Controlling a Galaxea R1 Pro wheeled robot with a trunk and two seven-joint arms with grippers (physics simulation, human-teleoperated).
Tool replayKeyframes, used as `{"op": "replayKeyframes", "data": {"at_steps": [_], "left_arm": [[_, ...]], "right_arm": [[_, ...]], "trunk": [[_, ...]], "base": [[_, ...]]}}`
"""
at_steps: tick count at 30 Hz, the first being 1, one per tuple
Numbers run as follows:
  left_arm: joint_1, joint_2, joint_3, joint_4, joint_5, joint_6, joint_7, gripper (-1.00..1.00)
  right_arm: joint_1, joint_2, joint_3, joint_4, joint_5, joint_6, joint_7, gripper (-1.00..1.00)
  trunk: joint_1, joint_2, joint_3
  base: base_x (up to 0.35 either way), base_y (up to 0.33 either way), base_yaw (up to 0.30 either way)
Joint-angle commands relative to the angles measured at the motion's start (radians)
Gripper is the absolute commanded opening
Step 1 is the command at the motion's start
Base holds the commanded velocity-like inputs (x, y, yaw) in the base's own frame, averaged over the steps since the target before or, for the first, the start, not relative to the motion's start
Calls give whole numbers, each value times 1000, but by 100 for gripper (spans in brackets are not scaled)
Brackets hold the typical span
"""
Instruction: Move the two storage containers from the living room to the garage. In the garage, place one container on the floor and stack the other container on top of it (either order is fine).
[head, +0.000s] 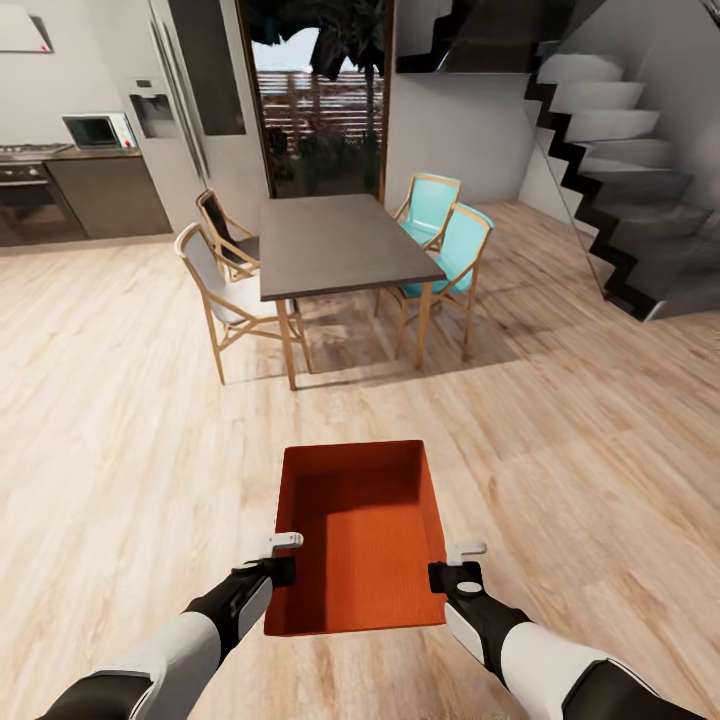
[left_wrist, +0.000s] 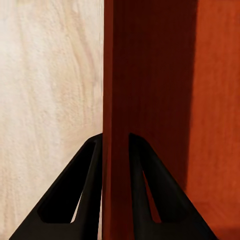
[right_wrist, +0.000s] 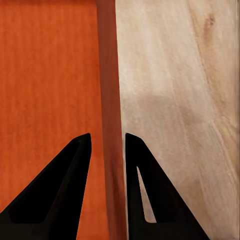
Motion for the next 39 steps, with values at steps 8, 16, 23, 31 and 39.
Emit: {"op": "replayKeyframes", "data": {"at_steps": [8,16,23,31,39], "left_arm": [[1,11,-5,0,-5,8,12,-100],[1,10,-5,0,-5,8,12,-100],[1,11,-5,0,-5,8,12,-100],[1,11,-5,0,-5,8,12,-100],[1,11,-5,0,-5,8,12,-100]], "right_arm": [[-2,0,-34,-1,7,-8,-13,-100],[-2,0,-34,-1,7,-8,-13,-100],[-2,0,-34,-1,7,-8,-14,-100],[-2,0,-34,-1,7,-8,-13,-100],[-2,0,-34,-1,7,-8,-13,-100]], "trunk": [[0,0,-1],[0,0,-1],[0,0,-1],[0,0,-1],[0,0,-1]], "base": [[0,0,-247],[0,0,-247],[0,0,-247],[0,0,-247],[0,0,-247]]}}
